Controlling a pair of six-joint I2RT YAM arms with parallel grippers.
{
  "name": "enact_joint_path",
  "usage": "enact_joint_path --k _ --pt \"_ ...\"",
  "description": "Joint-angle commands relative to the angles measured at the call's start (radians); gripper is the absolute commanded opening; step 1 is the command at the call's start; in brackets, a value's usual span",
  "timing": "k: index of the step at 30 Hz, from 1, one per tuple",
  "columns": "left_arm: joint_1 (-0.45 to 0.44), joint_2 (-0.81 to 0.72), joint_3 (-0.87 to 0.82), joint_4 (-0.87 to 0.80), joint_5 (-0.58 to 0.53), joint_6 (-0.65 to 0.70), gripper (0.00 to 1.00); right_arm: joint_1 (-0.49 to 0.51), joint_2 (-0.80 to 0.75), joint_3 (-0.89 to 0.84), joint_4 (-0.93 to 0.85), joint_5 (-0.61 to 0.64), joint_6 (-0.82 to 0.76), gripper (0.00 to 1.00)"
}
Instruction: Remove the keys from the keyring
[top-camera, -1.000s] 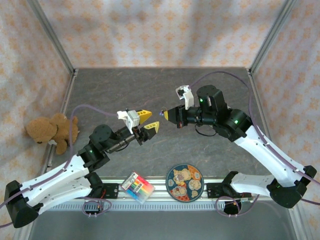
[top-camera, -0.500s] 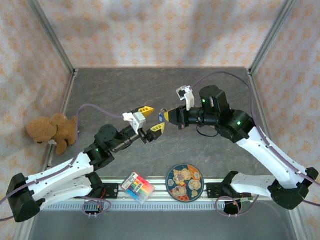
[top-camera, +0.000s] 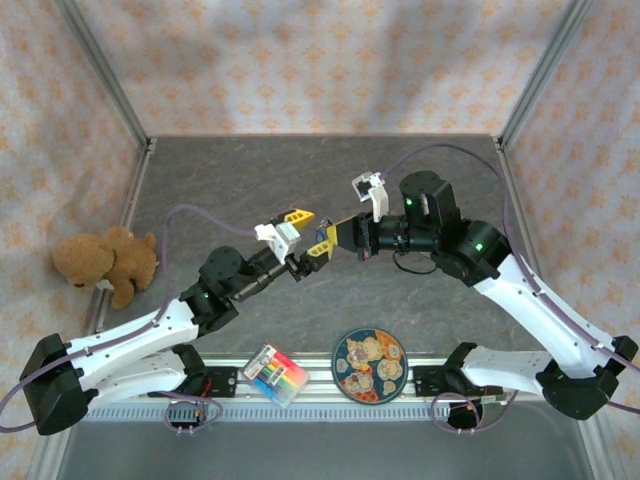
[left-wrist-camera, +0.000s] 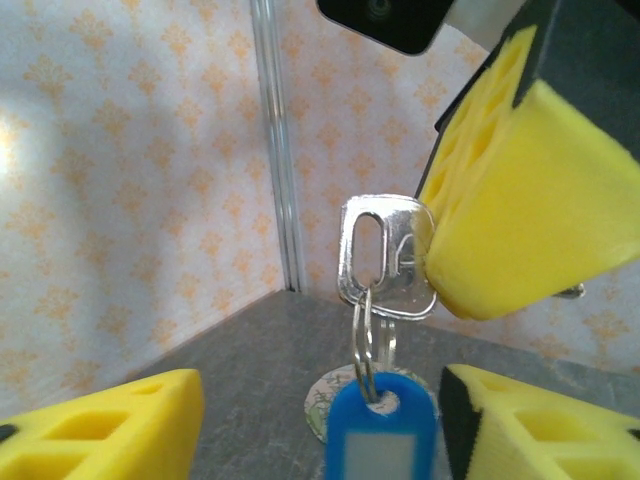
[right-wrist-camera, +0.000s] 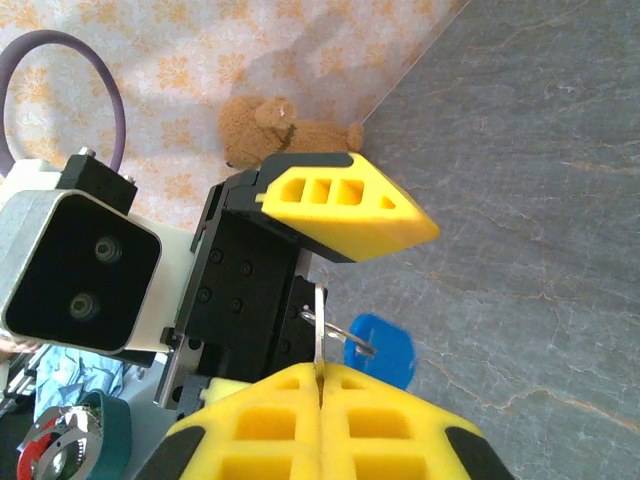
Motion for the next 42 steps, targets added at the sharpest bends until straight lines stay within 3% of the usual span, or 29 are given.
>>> enact_joint_path --k 1,18,35,42 --pt "-0.003 -0.005 0.023 0.056 0.022 0.007 0.59 0.001 -0.026 0.003 0.035 -0.014 -0.01 0.0" --pt "0.014 -0.034 0.045 0.004 0.12 -0.03 0.49 0.001 -0.033 -0.007 0.037 -0.037 -0.01 0.0" --pt "0.022 0.004 0.065 0.026 0.113 -0.026 0.3 0.002 -0.052 -0.016 0.06 -0.05 0.002 0.0" --pt "0.022 0.007 0.076 0.032 0.108 -0.025 0.28 0.001 -0.055 -0.025 0.063 -0.052 0.003 0.0"
